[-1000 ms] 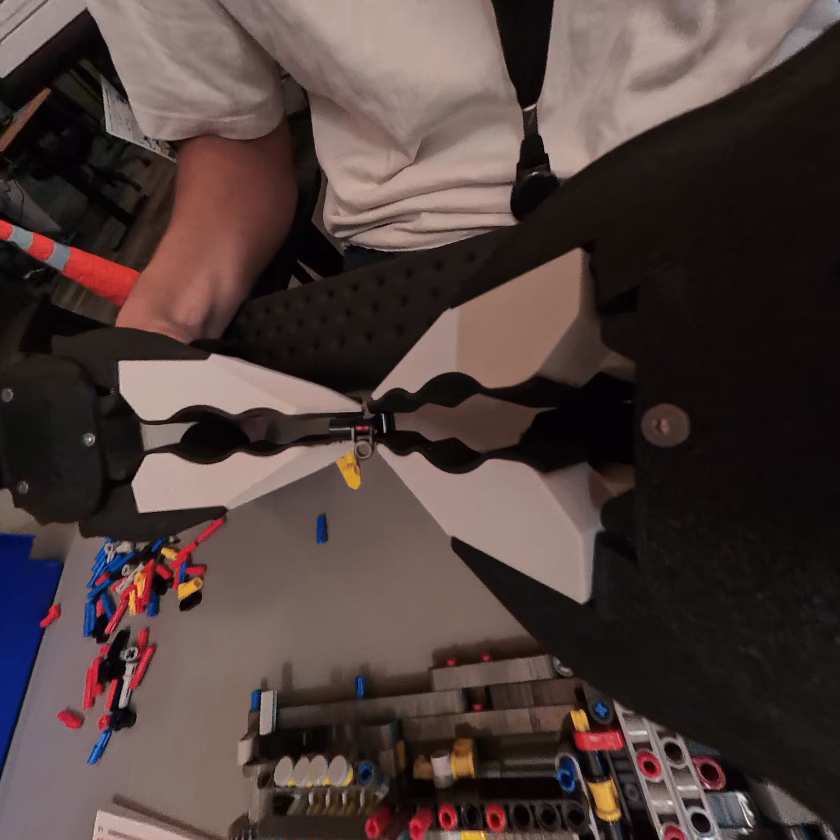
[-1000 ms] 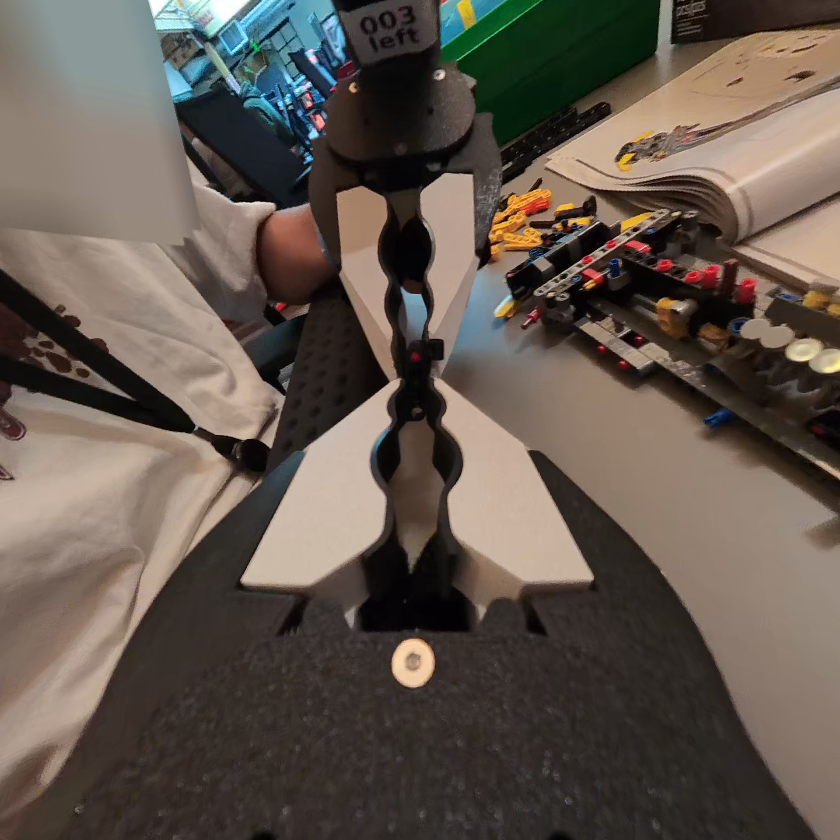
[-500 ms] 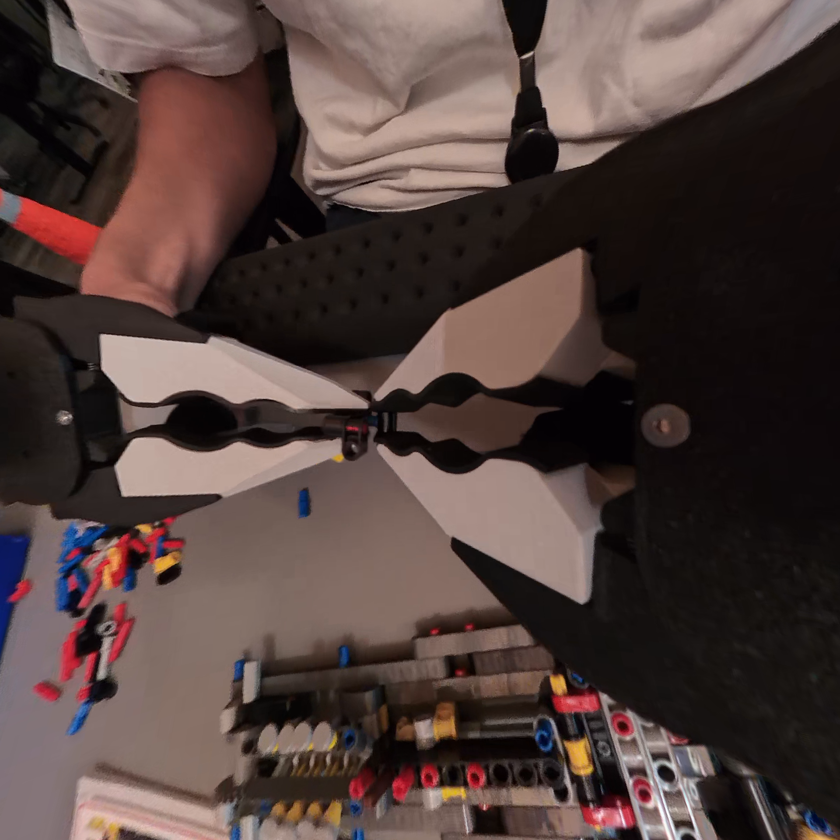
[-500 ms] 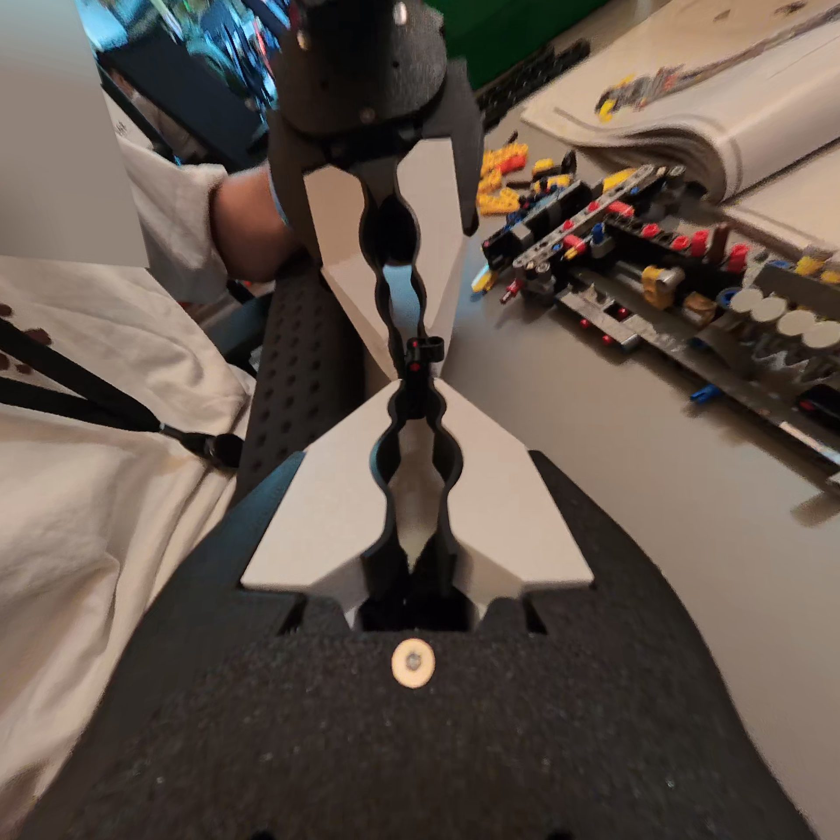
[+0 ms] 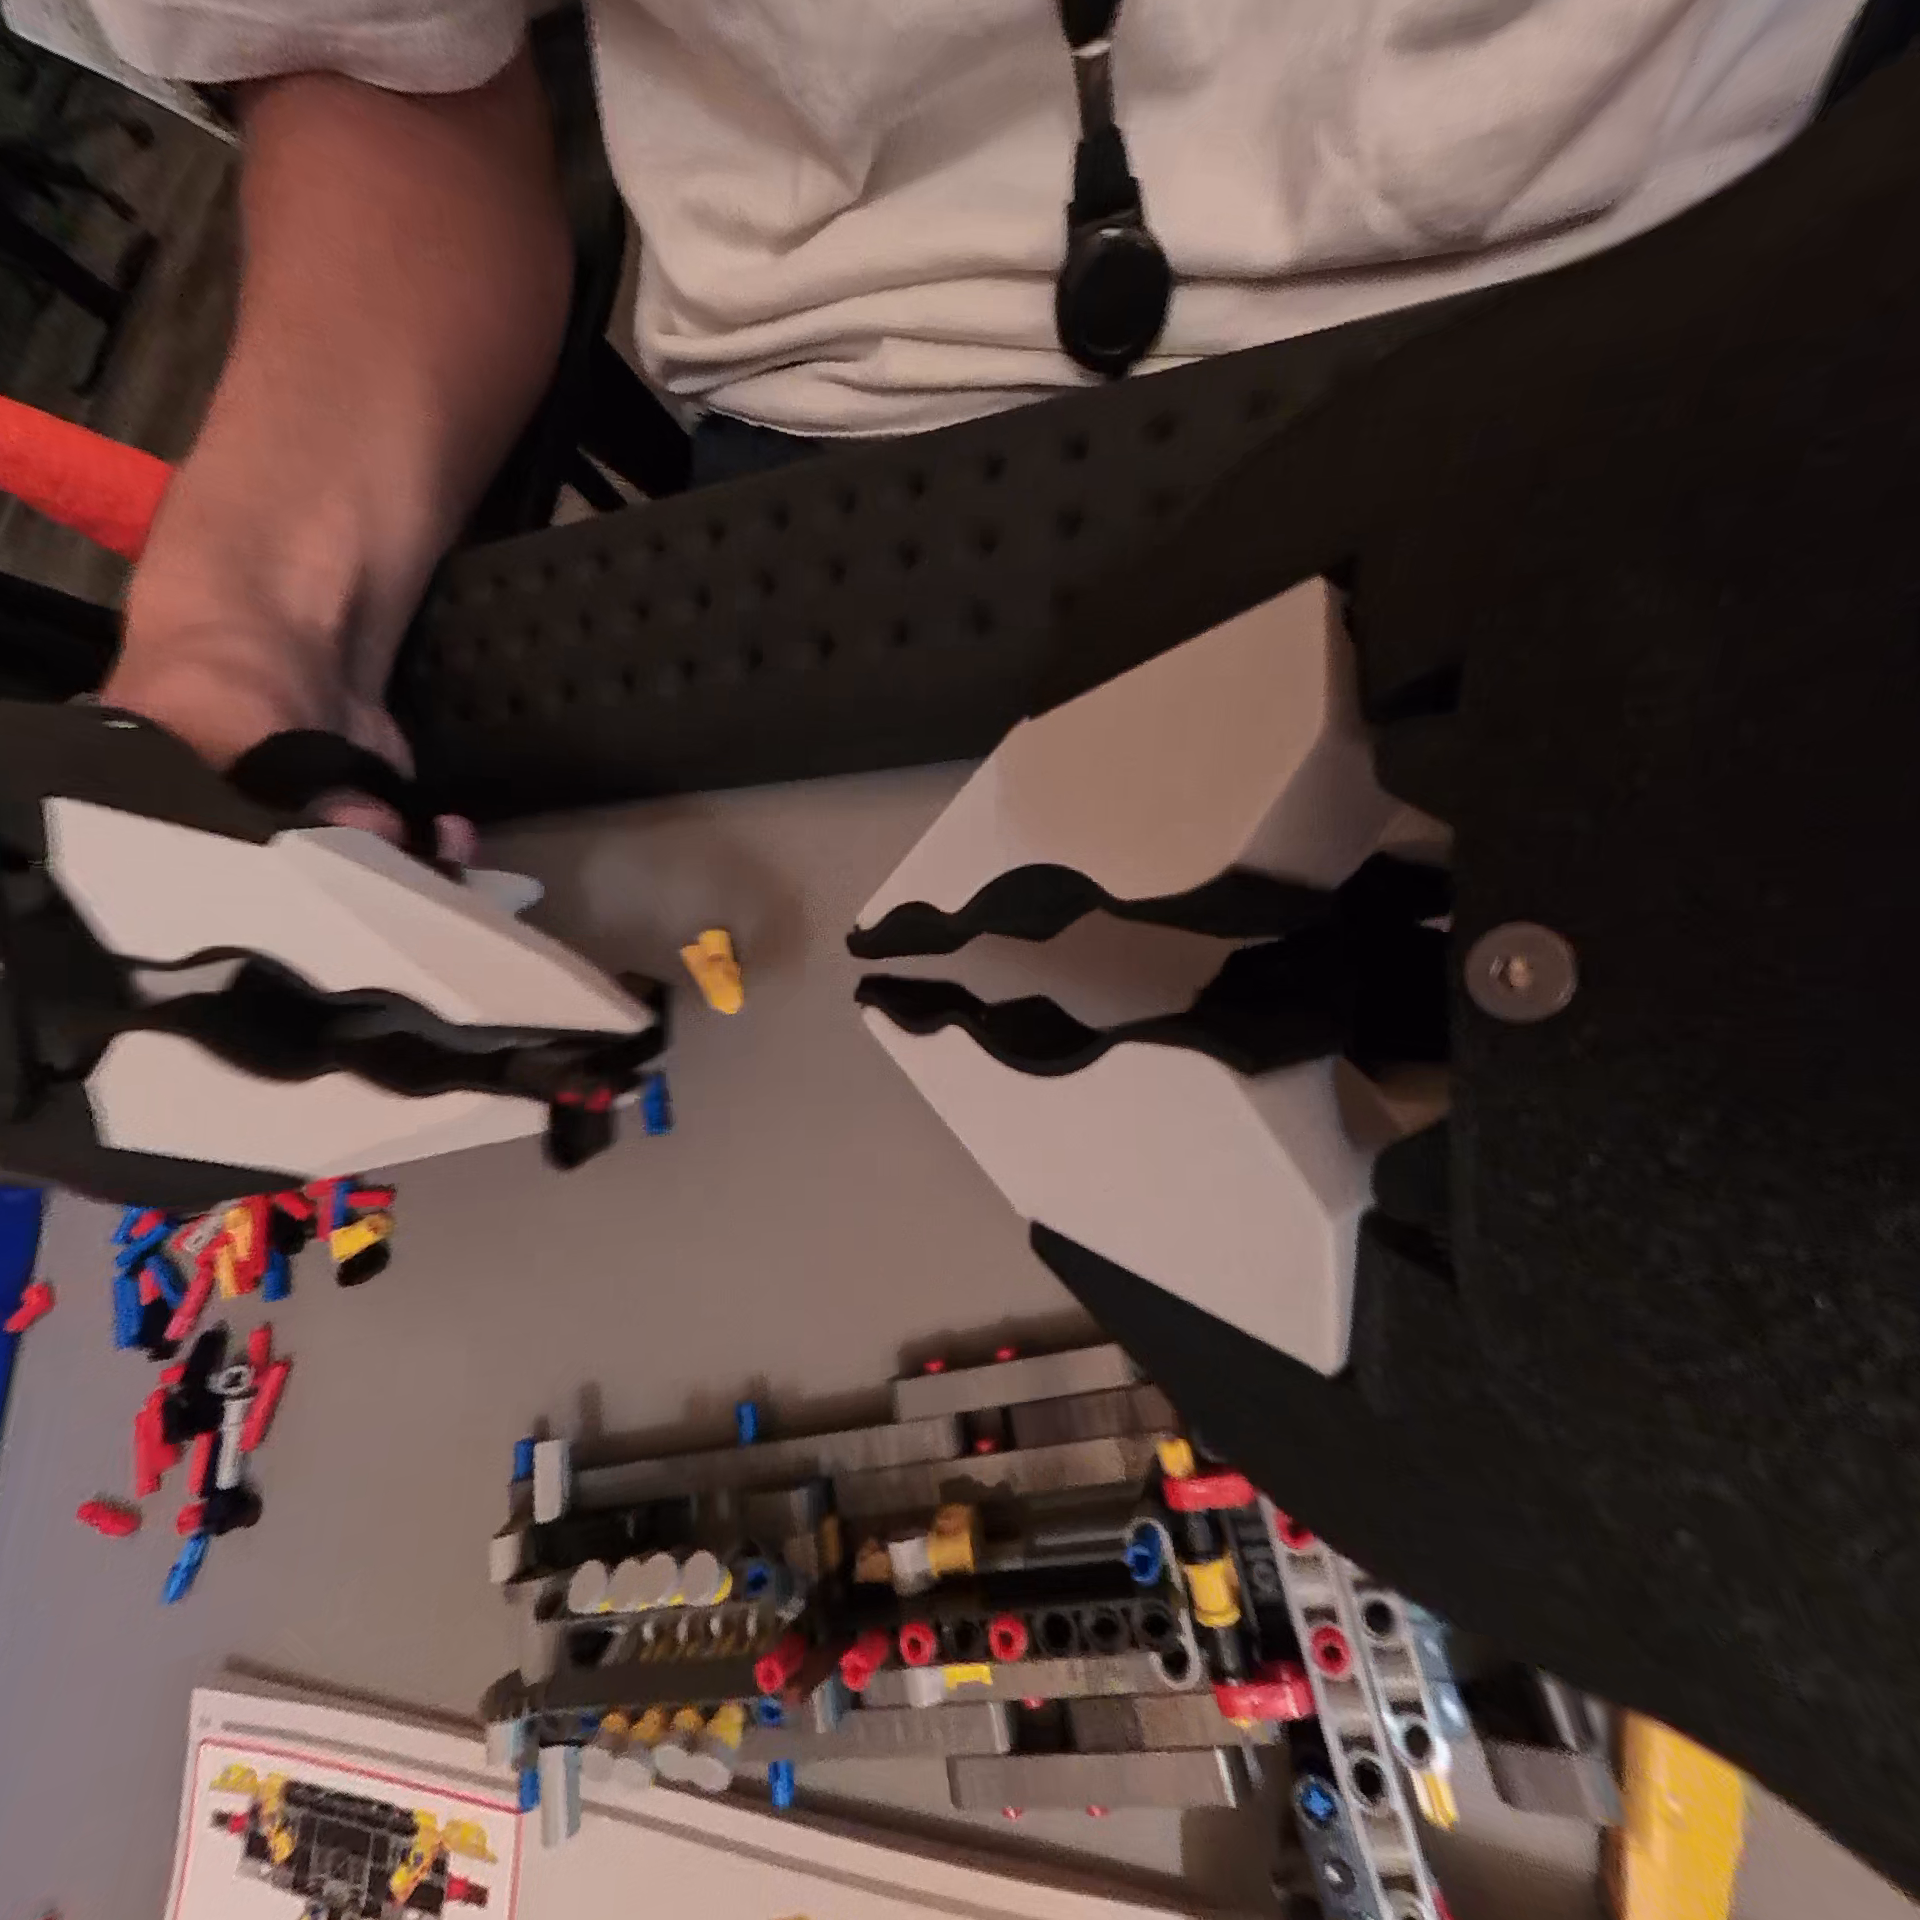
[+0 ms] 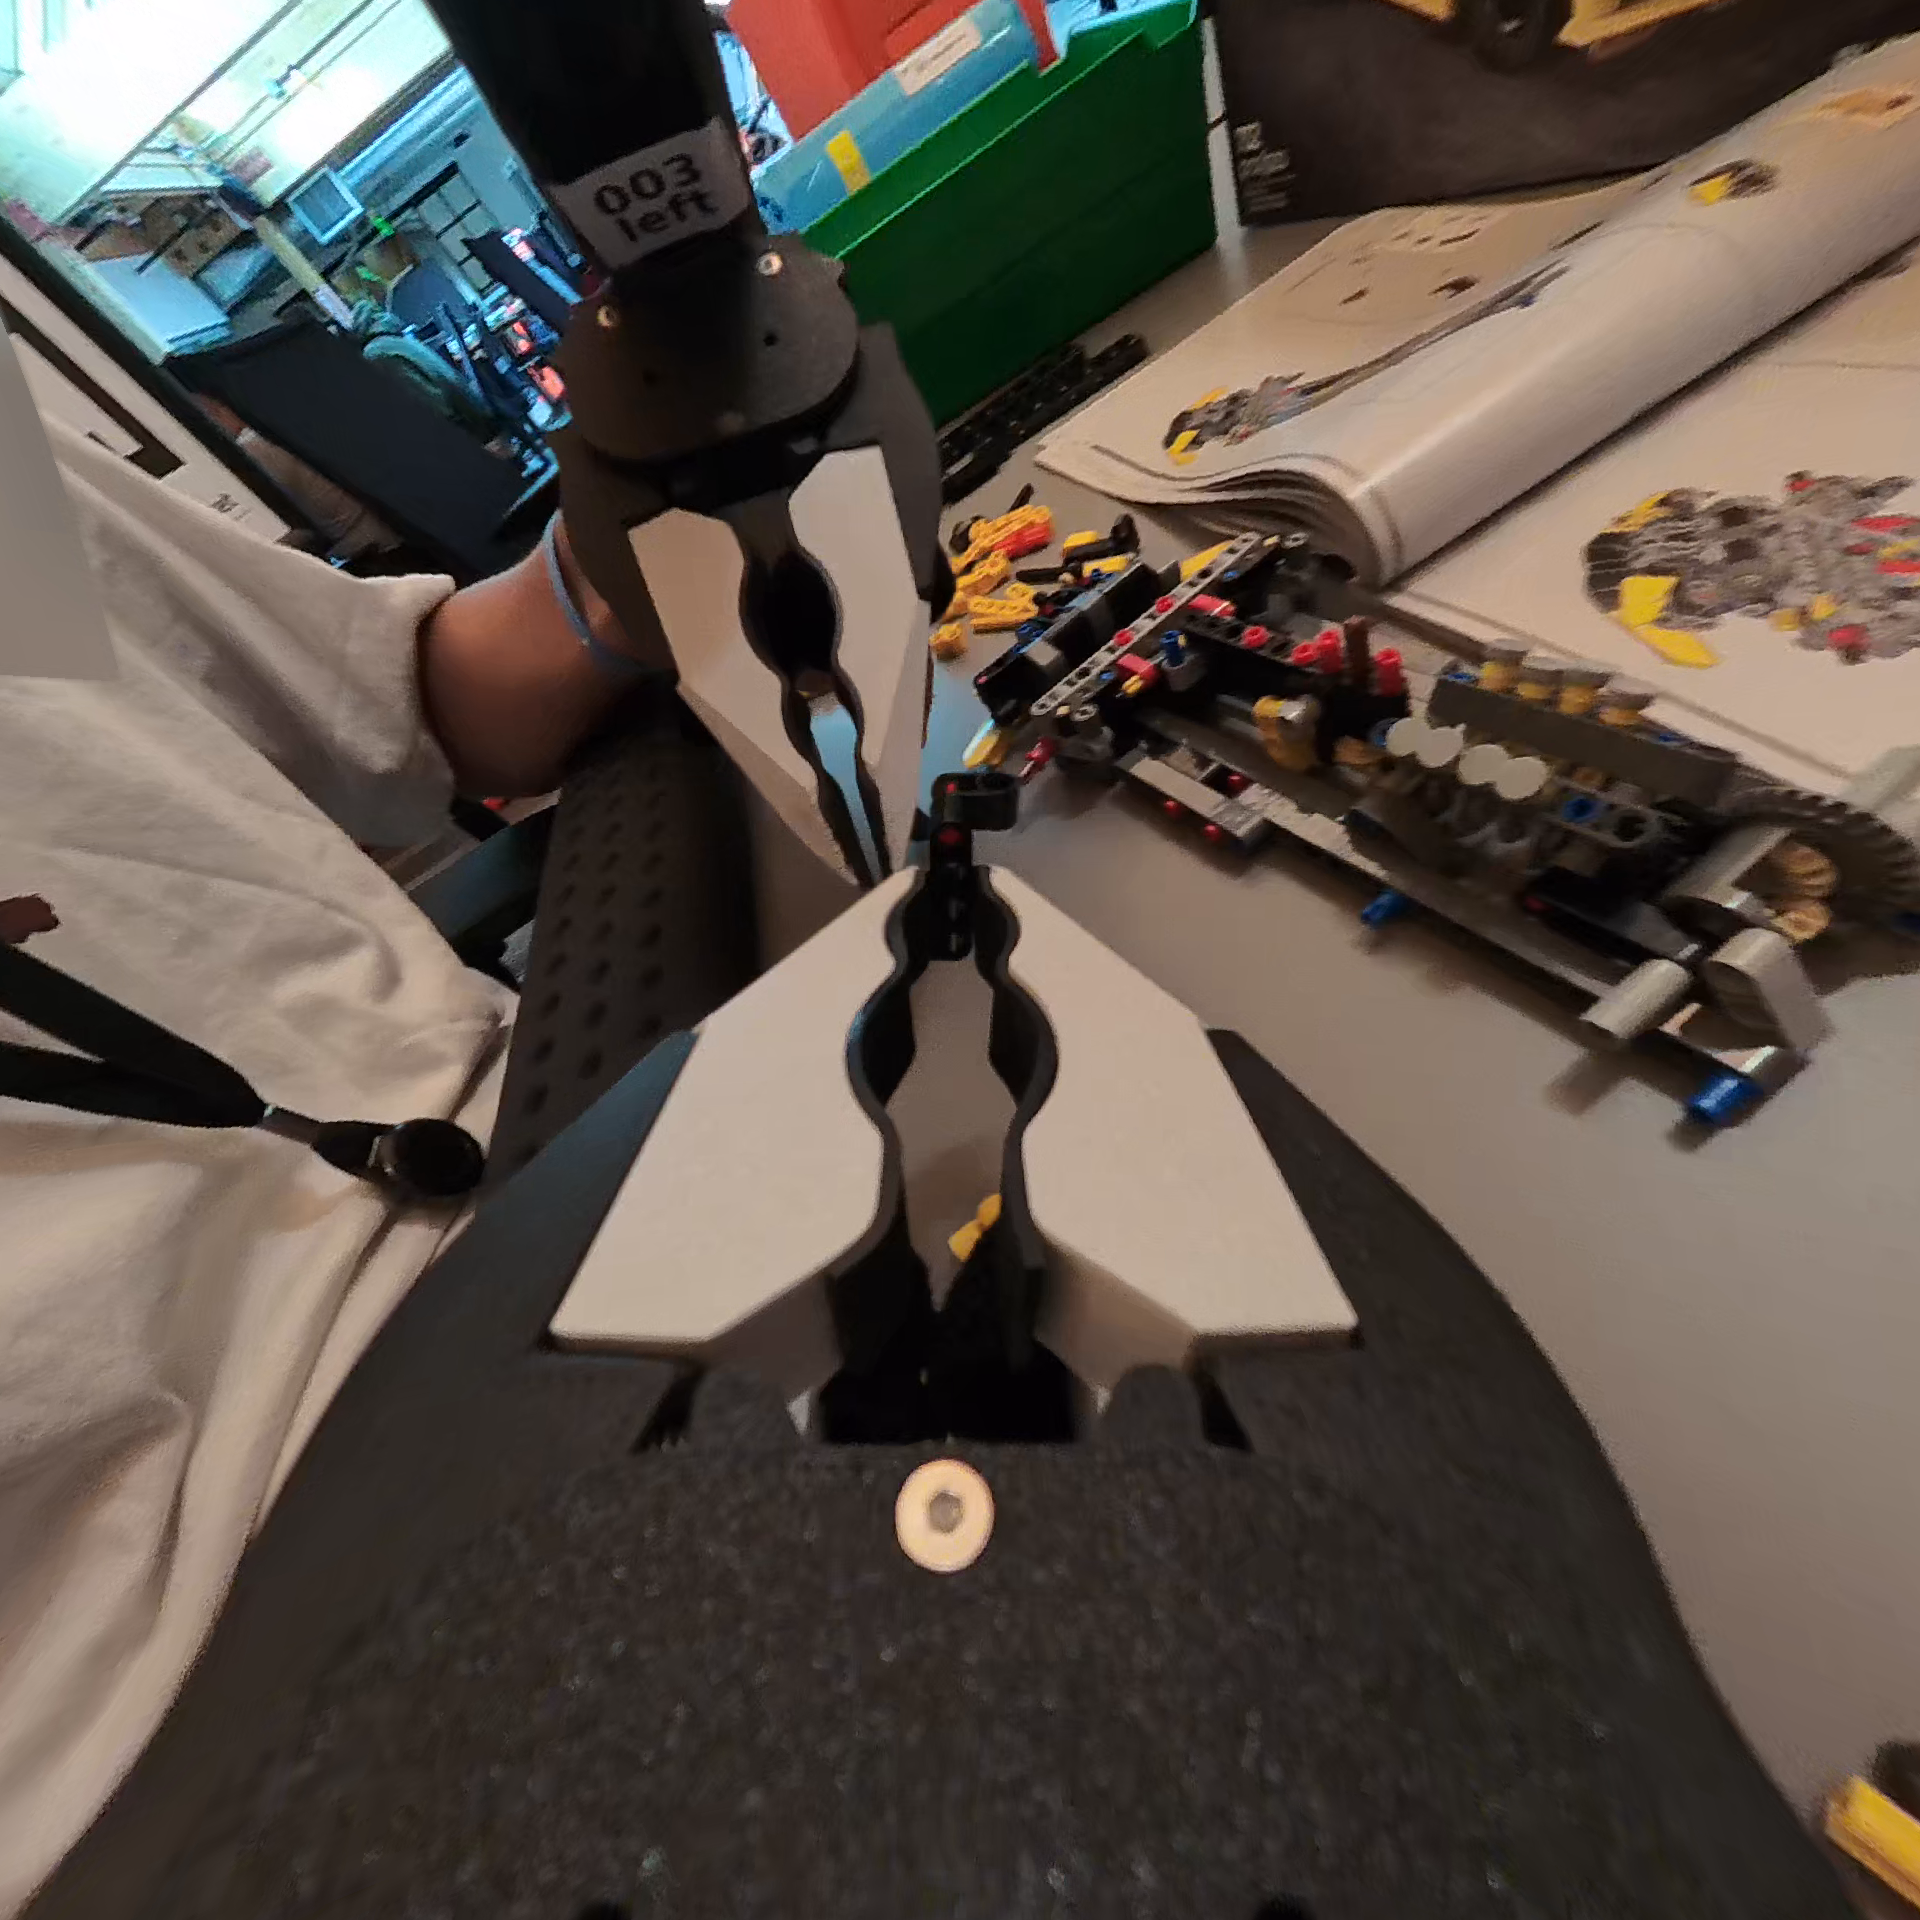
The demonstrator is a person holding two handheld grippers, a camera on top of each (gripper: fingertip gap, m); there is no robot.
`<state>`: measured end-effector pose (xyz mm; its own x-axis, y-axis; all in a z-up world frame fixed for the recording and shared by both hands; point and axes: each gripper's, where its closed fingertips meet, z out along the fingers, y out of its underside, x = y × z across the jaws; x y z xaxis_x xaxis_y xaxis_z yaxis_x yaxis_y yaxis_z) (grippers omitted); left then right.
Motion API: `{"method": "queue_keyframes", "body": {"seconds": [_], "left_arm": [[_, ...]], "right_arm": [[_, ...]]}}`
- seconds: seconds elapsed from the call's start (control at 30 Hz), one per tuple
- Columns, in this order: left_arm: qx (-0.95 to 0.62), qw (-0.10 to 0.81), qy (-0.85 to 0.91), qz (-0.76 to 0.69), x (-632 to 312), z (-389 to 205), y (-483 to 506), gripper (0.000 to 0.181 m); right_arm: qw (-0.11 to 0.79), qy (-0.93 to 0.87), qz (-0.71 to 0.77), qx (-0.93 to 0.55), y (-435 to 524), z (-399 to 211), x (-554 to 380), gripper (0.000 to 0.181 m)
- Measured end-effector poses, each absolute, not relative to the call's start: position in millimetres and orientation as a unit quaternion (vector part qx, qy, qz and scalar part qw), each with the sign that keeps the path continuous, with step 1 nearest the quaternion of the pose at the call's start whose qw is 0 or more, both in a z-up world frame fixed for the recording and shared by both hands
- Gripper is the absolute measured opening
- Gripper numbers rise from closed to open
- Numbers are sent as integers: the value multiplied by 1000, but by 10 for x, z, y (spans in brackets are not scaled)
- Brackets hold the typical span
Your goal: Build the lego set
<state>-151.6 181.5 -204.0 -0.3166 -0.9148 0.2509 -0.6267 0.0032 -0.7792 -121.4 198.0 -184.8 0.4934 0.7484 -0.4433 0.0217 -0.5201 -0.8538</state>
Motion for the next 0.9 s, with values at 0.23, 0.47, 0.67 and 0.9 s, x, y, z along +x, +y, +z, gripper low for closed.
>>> {"method": "queue_keyframes", "body": {"seconds": [0.23, 0.47, 0.67, 0.9], "left_arm": [[-578, 207, 744, -264, -2256, -2187, 2312, 22], [-656, 230, 682, -228, -2769, -2189, 2316, 22], [-730, 274, 584, -223, -2605, -2368, 2437, 25], [-724, 292, 595, -192, -2495, -2475, 2436, 22]], "right_arm": [[428, -269, 374, -778, 2021, -1947, -1195, 6], [321, -341, 241, -850, 1981, -2252, -1213, 6], [308, -383, 270, -828, 1917, -2330, -1380, 6], [275, -383, 304, -828, 1829, -2466, -1463, 6]]}}
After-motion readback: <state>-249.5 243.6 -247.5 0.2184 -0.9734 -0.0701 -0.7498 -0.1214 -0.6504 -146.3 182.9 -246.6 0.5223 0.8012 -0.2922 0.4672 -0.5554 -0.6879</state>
